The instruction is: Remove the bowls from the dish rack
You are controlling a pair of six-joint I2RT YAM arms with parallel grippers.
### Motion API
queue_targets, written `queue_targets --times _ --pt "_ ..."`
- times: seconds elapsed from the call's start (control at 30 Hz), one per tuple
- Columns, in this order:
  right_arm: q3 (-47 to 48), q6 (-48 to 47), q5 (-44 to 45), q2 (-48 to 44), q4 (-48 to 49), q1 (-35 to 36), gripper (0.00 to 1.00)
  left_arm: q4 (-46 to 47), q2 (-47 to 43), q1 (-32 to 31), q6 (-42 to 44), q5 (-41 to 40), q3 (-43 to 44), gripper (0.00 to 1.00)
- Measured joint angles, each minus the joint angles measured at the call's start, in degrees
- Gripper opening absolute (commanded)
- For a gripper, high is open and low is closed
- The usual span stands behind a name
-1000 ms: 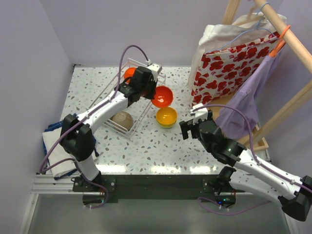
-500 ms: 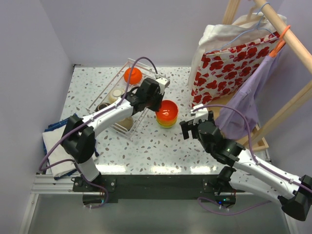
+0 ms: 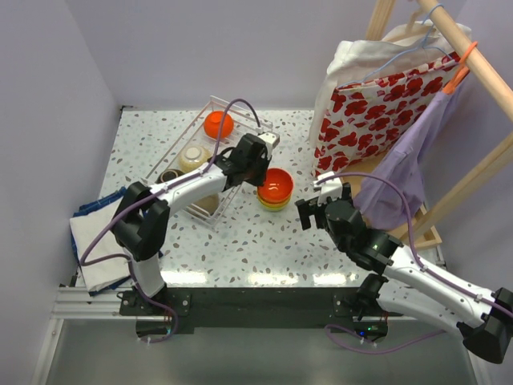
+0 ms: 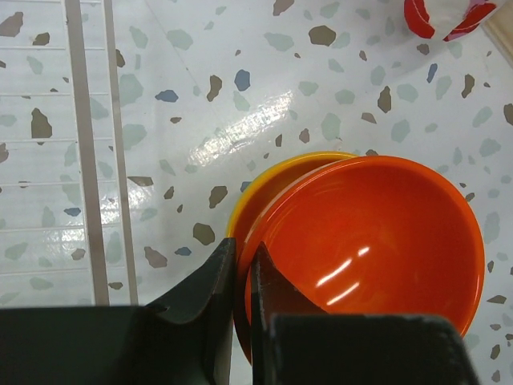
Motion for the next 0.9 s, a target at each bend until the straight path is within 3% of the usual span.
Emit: queue_targets --times 0.5,0.73,0.9 --pt "-0.13 0.0 -0.24 0.09 -0.02 0.0 0.99 3.39 0.9 0.04 -0.9 0.15 -2.47 0.11" --pt "-0.13 0.02 -1.09 0.15 -0.02 0.0 0.99 3.76 0.9 0.04 -0.94 0.17 -2.54 0.36" --pt "-0.13 0.02 -1.11 0.13 -0.02 0.0 0.99 4.02 0.61 0.0 -0.79 -0.04 -2.62 0.47"
